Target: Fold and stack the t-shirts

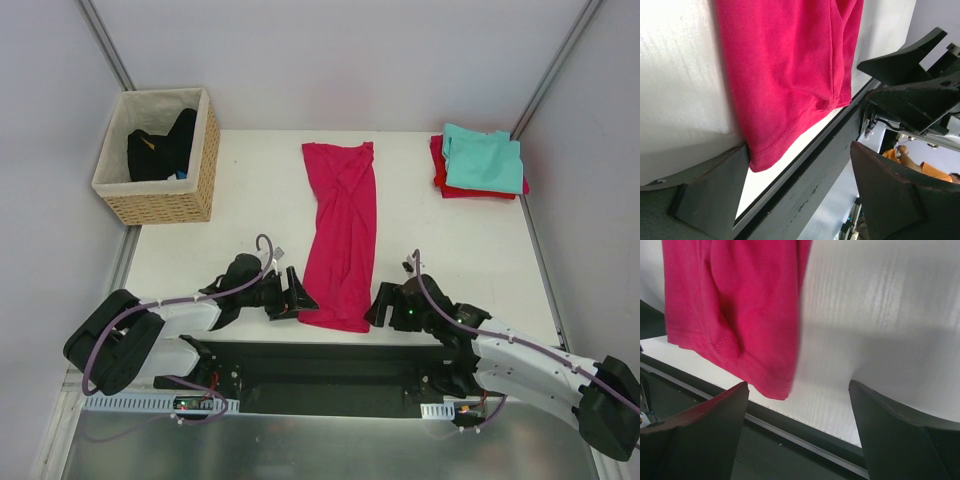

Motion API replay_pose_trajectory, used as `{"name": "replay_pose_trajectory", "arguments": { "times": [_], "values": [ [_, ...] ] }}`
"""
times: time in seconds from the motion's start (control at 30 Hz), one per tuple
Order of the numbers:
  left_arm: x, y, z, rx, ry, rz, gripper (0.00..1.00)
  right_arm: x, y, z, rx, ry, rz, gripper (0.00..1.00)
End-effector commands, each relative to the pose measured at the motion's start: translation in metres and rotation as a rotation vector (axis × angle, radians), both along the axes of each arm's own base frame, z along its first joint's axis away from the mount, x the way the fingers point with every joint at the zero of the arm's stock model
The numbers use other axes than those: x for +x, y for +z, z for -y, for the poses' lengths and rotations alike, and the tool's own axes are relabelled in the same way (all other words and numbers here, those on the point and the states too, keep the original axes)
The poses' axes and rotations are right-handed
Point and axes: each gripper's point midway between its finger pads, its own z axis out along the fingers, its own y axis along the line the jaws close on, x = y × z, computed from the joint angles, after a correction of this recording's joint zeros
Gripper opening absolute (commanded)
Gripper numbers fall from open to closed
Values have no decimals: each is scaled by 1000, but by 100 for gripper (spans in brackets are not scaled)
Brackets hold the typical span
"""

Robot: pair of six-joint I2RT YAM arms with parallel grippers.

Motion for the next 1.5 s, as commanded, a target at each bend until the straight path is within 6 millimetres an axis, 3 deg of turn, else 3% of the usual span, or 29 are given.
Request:
{"name": "replay_pose_trajectory", "arguments": {
  "times": [0.0, 0.03, 0.1, 0.13, 0.2, 0.43, 0.67, 0.7, 0.77, 1.1, 1.27, 1.47],
  "values": [
    [-15, -22, -9, 50, -9, -42, 75, -8, -11, -3, -26, -17, -44, 85],
    [-15, -22, -9, 50, -11, -42, 67, -9, -11, -5, -25, -16, -46, 85],
    [-17, -23, -10, 51, -10, -45, 59, -11, -11, -8, -32, -13, -45, 84],
    [-18, -24, -10, 52, -13, -44, 50, -11, -10, -10, -32, -10, -44, 83],
    [-19, -24, -10, 50, -17, -45, 43, -12, -11, -13, -37, -5, -45, 82],
    [-23, -27, -12, 47, -20, -48, 34, -16, -11, -22, -41, 4, -47, 82],
    [-22, -30, -13, 54, -16, -41, 16, -21, -12, -30, -49, 20, -50, 81],
    [-21, -30, -13, 54, -16, -43, 7, -22, -13, -30, -52, 20, -51, 81],
    [-21, -31, -12, 56, -17, -49, 0, -23, -14, -31, -54, 23, -50, 81],
    [-16, -31, -8, 46, -15, -48, 0, -19, -17, -21, -85, -12, -26, 78],
    [-16, -32, -7, 47, -16, -48, 0, -19, -21, -18, -103, -18, -28, 61],
    [-16, -31, -7, 44, -17, -52, 0, -16, -23, -16, -124, -22, -17, 59]
  ]
}}
